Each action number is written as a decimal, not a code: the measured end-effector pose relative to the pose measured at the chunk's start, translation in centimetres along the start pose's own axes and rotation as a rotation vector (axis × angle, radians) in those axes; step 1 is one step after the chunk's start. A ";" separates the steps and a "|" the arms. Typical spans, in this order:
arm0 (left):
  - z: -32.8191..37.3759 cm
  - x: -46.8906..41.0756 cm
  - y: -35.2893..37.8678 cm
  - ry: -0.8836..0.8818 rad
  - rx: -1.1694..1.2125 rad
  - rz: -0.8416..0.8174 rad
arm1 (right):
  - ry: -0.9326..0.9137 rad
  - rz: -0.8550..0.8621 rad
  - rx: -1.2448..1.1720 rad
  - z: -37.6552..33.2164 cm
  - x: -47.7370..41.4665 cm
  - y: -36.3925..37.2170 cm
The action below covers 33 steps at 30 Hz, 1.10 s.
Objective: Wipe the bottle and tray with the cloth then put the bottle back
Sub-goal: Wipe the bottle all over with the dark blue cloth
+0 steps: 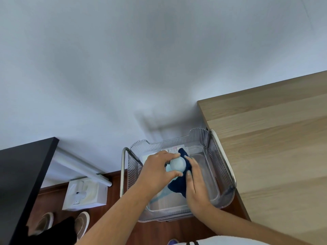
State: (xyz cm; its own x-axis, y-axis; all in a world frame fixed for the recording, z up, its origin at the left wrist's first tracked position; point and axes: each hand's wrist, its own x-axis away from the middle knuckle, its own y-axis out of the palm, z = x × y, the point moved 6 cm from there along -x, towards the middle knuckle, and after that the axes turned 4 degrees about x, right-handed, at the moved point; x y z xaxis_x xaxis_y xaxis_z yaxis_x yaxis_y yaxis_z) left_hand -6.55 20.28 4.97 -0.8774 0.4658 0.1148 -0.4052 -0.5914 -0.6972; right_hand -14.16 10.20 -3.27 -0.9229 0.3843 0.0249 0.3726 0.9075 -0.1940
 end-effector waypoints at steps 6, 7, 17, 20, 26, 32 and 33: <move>0.1 0.2 0.1 0.011 0.000 0.022 | 0.230 0.073 -0.323 0.5 -3.4 0.0; 0.1 0.3 0.1 0.011 0.008 0.030 | 0.252 0.091 -0.365 0.9 -3.4 0.0; 0.2 0.5 0.0 0.037 0.005 0.025 | 0.068 0.099 -0.268 0.1 -0.7 0.7; 0.1 0.5 0.0 0.045 -0.002 0.021 | 0.143 0.026 -0.309 0.2 -3.2 0.1; -0.1 0.5 0.0 0.040 -0.001 0.039 | 0.437 0.004 -0.491 3.3 -2.3 0.7; -0.2 0.5 -0.1 0.037 0.021 0.041 | 0.071 0.052 -0.269 0.4 -0.4 0.6; -0.1 0.5 0.0 0.041 0.021 0.041 | 0.021 0.051 -0.193 -0.1 -1.0 0.4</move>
State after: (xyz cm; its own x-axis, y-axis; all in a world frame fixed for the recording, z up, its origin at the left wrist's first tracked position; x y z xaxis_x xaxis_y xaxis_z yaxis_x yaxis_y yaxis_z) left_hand -6.90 20.62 4.96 -0.8823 0.4672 0.0569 -0.3748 -0.6243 -0.6854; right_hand -13.10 10.18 -3.28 -0.9010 0.4319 0.0405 0.4321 0.9018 -0.0039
